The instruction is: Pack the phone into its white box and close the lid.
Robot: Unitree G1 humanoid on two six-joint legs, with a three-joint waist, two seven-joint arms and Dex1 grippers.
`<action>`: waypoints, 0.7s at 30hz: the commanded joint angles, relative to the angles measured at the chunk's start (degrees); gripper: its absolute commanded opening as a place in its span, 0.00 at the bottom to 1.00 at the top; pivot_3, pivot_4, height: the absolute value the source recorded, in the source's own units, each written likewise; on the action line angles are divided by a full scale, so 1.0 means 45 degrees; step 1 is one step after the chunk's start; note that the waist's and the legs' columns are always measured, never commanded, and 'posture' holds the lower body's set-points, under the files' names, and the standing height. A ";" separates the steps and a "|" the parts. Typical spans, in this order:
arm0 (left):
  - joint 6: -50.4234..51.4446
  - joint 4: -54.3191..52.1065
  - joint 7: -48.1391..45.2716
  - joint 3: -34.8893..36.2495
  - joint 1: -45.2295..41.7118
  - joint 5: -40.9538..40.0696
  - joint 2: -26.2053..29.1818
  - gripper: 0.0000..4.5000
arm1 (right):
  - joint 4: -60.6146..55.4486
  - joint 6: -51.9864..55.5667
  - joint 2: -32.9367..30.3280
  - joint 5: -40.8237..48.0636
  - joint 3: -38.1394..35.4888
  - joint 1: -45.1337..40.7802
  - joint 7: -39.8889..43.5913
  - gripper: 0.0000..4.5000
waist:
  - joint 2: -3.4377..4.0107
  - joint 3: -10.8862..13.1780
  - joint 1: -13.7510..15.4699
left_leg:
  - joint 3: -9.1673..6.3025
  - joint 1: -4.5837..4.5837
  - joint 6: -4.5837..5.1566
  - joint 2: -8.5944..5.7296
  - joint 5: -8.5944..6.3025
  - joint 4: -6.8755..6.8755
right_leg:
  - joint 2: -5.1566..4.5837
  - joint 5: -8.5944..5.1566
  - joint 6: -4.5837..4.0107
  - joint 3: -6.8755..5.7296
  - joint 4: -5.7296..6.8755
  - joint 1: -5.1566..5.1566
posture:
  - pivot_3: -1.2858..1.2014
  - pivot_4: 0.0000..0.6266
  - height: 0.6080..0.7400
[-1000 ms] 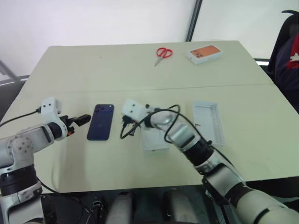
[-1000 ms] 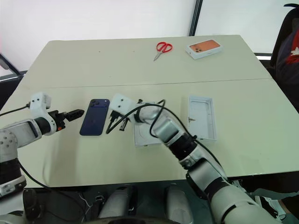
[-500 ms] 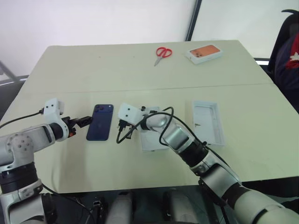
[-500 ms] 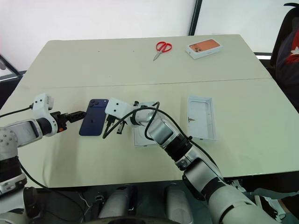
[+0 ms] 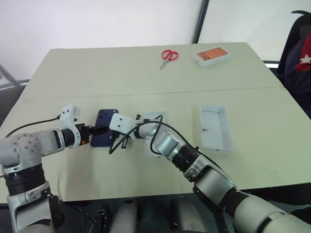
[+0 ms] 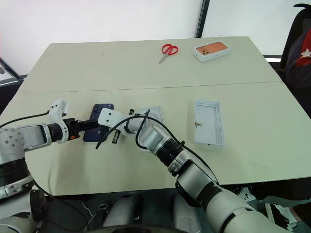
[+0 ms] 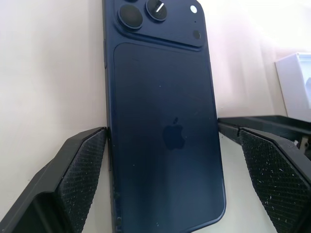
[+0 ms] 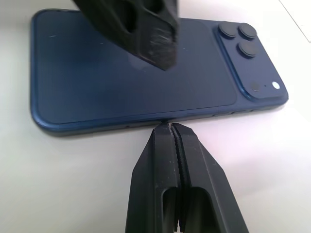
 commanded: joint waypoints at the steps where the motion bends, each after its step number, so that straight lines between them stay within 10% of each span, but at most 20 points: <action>1: 0.0596 0.0272 -0.0367 -0.0696 0.0215 -0.0108 -0.0339 1.00 | 0.0015 -0.0181 0.0213 -0.0157 -0.0239 -0.0208 -0.0079 0.01 | 0.0000 0.0000 0.0005 | 0.0000 0.0000 0.0000 0.0000 0.0000 0.0000 | 0.0000 0.0000 0.0000 0.0000 0.0000 0.0000 | 0.52 0.24 1.00; 21: 0.0948 -0.0291 -0.0367 0.0199 -0.0083 -0.1081 -0.2029 1.00 | -0.0213 -0.0542 0.0417 -0.0625 -0.0282 0.0151 0.0411 0.01 | 0.0000 -0.0010 0.0227 | 0.0001 0.0010 0.0000 -0.0004 -0.0001 0.0002 | -0.0004 0.0000 0.0000 0.0000 -0.0006 0.0015 | 0.52 0.24 1.00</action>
